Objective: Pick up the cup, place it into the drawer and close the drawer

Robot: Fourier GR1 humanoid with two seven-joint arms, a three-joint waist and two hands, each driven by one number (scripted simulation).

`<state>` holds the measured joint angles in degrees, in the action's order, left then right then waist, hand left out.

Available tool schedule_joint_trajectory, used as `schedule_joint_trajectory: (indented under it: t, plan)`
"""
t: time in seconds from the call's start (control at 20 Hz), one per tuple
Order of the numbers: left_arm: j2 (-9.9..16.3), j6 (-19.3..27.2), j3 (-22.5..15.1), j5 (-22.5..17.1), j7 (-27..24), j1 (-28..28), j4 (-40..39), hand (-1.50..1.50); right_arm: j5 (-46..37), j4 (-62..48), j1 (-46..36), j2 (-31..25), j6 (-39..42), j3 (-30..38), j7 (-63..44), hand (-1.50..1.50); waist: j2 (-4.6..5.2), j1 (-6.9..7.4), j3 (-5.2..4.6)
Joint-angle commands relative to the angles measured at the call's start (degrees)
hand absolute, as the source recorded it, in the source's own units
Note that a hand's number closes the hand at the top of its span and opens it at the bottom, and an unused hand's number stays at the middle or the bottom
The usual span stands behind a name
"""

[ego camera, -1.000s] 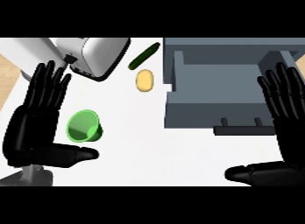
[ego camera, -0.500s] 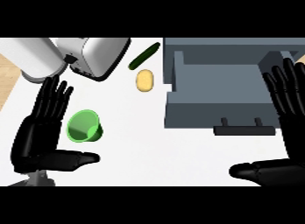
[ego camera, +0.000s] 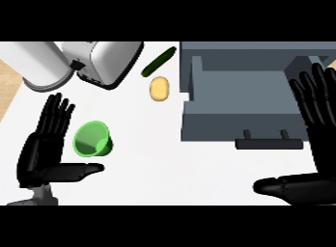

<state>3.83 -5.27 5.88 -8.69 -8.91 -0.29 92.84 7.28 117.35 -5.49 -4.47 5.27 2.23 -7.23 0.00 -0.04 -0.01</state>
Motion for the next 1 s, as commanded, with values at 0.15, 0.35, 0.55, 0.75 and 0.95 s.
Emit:
schedule_joint_trajectory:
  t: [0.15, 0.35, 0.55, 0.75, 0.95]
  plan:
    - [-1.1, -1.7, 0.3, 3.0, -12.1, 1.2, -12.9, -1.5, 0.2, -2.2, 0.6, 0.0, 1.4, 0.8, 3.6, -1.5, 0.04, -0.04, 0.0]
    - [2.5, -3.2, 3.6, 0.7, -9.7, -4.2, -16.7, -1.5, -0.6, 2.9, -0.4, 0.5, -1.0, -1.3, -3.7, -1.5, -0.01, -0.08, 0.0]
    - [0.7, -1.4, 2.5, 3.5, -14.0, -5.2, -23.4, -1.5, -1.0, 0.1, -2.7, 0.1, -0.6, -0.7, -2.3, -1.5, 0.03, -0.08, 0.0]
    - [3.1, -6.1, 4.5, 1.1, -18.3, -3.1, -26.6, -1.5, 2.6, -0.6, 2.2, -1.5, 3.6, 3.0, 2.9, -1.5, 0.01, -0.08, 0.01]
    - [4.5, -6.2, 6.4, 1.0, -21.9, -7.6, -34.5, -1.5, 0.5, 2.0, 2.3, 0.5, 1.7, -0.5, 0.2, -1.5, 0.01, -0.13, 0.0]
